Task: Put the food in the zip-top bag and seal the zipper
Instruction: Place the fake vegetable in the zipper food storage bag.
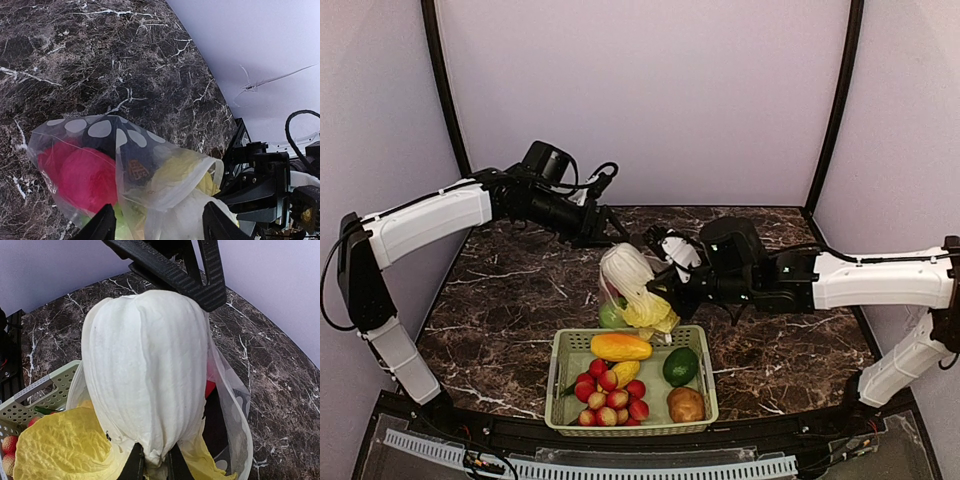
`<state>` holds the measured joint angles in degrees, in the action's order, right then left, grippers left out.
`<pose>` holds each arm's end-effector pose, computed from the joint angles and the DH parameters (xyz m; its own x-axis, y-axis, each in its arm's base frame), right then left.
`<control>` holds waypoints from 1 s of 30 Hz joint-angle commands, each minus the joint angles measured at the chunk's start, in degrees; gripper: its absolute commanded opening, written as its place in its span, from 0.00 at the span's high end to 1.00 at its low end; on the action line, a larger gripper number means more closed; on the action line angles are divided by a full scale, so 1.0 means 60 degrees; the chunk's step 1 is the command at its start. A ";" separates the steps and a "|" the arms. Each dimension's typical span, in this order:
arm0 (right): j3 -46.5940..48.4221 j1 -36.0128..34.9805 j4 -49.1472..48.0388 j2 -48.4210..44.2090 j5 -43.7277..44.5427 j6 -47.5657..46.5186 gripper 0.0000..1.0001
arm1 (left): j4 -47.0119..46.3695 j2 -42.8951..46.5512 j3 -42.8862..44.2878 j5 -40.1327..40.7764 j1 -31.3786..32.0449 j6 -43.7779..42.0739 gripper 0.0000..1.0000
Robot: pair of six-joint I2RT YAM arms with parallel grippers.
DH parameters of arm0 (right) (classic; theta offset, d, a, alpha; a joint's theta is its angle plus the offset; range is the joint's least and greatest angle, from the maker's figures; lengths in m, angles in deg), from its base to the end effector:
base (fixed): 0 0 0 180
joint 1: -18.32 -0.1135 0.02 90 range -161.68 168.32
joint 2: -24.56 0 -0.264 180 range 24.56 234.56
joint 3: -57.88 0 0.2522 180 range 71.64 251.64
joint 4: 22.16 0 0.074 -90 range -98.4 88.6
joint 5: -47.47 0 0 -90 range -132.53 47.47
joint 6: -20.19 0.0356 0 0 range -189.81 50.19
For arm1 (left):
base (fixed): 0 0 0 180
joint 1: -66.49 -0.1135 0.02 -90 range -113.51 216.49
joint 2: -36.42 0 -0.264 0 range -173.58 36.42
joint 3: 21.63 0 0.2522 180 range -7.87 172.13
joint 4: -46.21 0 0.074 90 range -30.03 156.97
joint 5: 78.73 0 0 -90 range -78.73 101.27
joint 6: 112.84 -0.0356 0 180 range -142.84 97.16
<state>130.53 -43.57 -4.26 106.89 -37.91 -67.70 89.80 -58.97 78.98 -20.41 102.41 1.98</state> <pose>0.1582 0.2901 0.2820 -0.2491 -0.3885 -0.8871 -0.8369 0.5473 -0.0046 0.2949 -0.2367 0.3345 -0.8058 0.1426 -0.5748 0.5448 0.5591 -0.6250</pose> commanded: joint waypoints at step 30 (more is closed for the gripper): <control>0.1247 -0.0115 0.2391 -0.0215 0.1030 0.0618 1.00 | -0.3299 0.1523 -0.1172 0.0389 0.0340 0.1370 0.99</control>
<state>134.14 -43.83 3.10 105.27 -35.20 -64.79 75.59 -53.35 72.66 -17.57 104.64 9.26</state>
